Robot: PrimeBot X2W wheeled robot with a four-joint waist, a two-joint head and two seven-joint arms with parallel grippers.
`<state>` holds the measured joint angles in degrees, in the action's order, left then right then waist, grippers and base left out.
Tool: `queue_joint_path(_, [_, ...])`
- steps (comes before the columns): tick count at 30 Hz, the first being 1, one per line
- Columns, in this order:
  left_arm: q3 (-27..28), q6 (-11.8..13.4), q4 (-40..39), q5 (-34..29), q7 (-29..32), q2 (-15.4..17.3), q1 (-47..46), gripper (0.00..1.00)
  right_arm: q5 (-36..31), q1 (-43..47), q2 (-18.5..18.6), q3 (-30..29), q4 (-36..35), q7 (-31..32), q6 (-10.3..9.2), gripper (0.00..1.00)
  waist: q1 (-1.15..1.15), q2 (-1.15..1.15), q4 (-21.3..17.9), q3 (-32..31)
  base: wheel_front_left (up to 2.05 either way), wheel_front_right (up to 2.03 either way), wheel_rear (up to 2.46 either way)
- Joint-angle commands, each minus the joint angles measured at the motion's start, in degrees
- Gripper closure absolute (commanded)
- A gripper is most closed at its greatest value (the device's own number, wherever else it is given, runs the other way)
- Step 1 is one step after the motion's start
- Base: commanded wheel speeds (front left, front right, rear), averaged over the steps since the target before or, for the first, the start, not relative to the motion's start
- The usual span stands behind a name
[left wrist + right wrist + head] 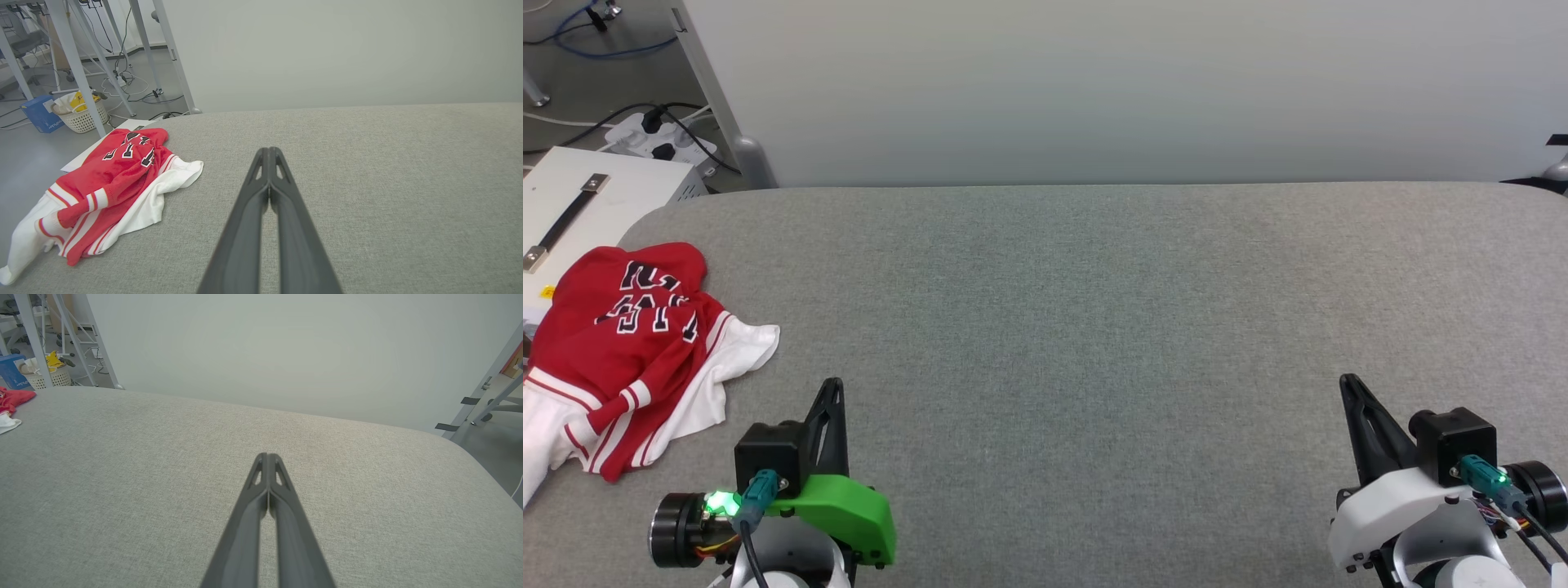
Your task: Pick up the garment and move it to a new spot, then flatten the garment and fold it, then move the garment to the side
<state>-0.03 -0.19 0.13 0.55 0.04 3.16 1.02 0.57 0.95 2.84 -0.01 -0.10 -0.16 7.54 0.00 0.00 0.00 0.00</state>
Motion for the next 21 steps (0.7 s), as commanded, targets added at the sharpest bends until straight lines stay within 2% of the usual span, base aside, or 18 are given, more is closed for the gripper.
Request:
queue_joint_path(1, [0.0,0.2,-0.1,-0.6,0.0,-0.3,-1.0,1.00,-0.6,-0.9,0.0,0.0,0.1,0.2,-0.05,1.00,0.00,0.00,0.0,0.0,0.00,0.00,0.00])
queue_joint_path(21, [0.0,0.2,-0.1,-0.6,0.0,-0.3,-1.0,1.00,-0.6,-0.9,0.0,0.0,0.1,0.2,-0.05,1.00,0.00,0.00,0.0,0.0,0.00,0.00,0.00])
